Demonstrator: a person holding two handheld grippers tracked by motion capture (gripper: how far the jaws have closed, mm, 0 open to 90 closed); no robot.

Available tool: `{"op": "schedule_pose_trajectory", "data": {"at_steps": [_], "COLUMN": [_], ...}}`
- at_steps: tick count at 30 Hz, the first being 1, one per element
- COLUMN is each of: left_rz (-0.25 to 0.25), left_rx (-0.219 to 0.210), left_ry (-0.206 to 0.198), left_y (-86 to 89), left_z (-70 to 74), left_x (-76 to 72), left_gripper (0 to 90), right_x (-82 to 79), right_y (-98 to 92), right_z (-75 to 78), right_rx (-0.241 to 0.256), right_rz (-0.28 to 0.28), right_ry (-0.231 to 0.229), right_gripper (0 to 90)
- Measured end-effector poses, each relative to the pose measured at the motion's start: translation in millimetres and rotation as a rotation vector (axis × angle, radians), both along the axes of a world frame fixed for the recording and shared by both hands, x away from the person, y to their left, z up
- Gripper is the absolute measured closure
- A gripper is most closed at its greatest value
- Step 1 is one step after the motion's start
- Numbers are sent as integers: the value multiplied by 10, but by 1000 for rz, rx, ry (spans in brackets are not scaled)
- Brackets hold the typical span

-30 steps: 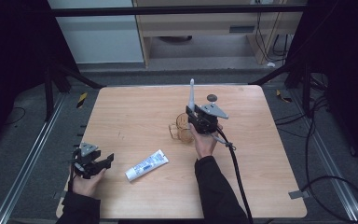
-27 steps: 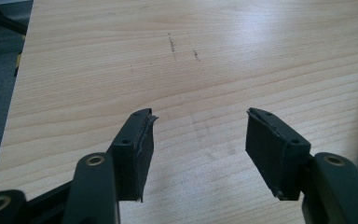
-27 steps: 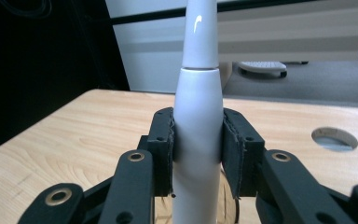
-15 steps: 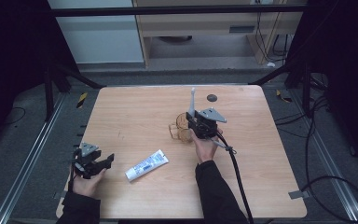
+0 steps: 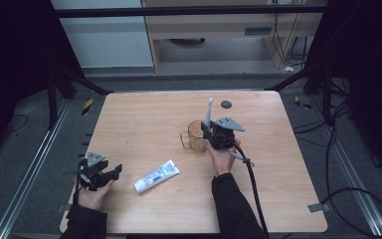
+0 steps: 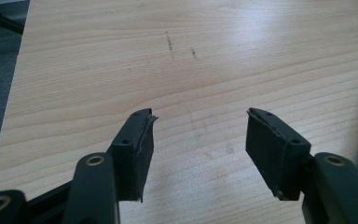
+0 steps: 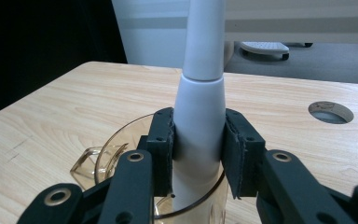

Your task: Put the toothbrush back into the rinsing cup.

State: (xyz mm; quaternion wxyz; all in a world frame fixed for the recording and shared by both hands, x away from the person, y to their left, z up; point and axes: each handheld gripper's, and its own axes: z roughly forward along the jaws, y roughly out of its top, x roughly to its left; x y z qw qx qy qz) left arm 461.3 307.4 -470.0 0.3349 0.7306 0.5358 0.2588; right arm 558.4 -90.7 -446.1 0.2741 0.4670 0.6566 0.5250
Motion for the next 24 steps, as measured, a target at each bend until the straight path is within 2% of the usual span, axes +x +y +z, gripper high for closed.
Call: {"op": "schedule_pose_trajectory", "data": {"at_steps": [14,24], "left_rz": [0,-1], "left_rx": [0,-1], "left_ry": [-1,0], "left_y": [-3,-6], "left_z": [1,1], "left_x": [-2,-3], "left_gripper": [408,407], "right_x": [-64,-72], "right_y": [9,27], "right_z": [25,21], "right_rx": [-32,-24], "right_rz": [34,57], "right_ry": [5,12], "right_gripper": [656,643]}}
